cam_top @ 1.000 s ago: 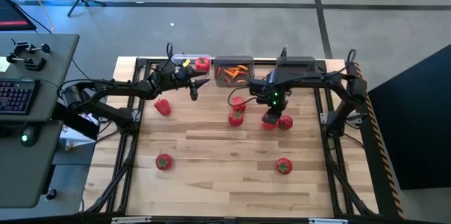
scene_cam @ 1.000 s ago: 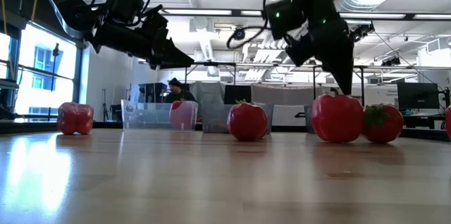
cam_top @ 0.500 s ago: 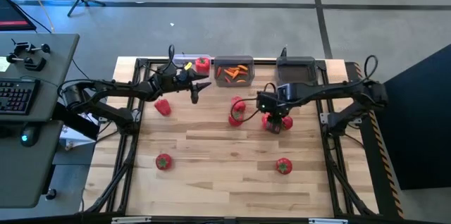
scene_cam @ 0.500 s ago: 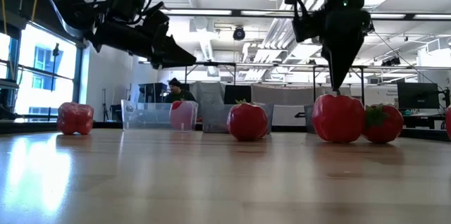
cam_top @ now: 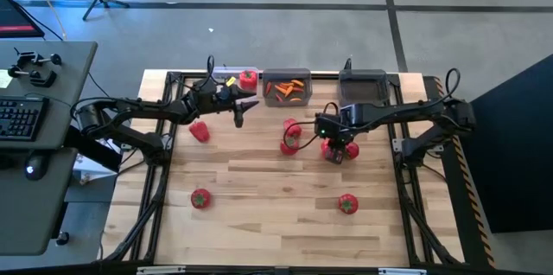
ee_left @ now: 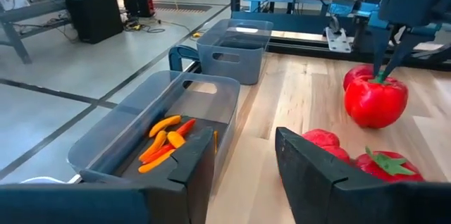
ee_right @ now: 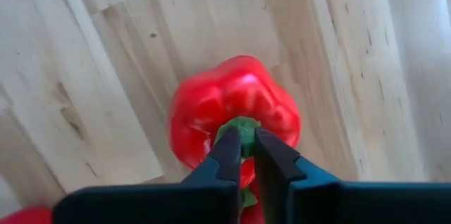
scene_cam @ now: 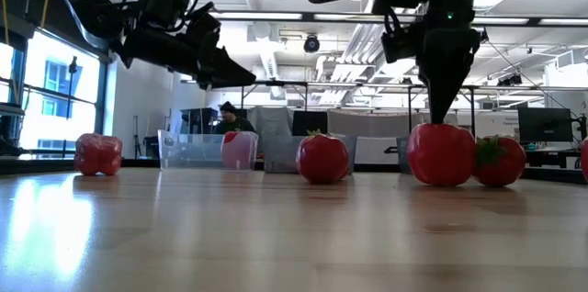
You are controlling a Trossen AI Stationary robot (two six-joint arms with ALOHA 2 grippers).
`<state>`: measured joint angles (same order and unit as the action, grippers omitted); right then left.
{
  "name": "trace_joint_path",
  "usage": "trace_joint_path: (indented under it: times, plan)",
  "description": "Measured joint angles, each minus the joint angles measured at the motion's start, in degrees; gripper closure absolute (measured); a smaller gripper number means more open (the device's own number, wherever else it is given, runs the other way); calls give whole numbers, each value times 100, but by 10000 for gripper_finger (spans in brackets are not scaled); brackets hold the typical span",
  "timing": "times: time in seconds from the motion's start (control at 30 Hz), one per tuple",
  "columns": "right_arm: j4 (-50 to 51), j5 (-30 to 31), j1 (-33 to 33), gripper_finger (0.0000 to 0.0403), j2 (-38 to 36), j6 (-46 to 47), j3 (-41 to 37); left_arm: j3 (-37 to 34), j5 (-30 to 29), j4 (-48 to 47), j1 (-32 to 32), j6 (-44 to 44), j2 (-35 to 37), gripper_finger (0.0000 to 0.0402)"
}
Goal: Sort produce into baskets
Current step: Put the red bell pepper into the transparent bin
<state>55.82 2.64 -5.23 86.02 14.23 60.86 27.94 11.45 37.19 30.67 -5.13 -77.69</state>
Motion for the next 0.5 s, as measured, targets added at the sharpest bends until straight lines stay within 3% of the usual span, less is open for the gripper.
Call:
trace_joint_path:
  times: [0.23,0.4,0.5]
  plan:
    - [143,-269,30,397,2,31,381,0,-149,32,210,36,0,335]
    - [171,15,95,398,2,40,936,-9,-143,165,210,-9,0,381]
    - [33,326,90,400,2,31,1272,-245,-141,811,234,67,2,398]
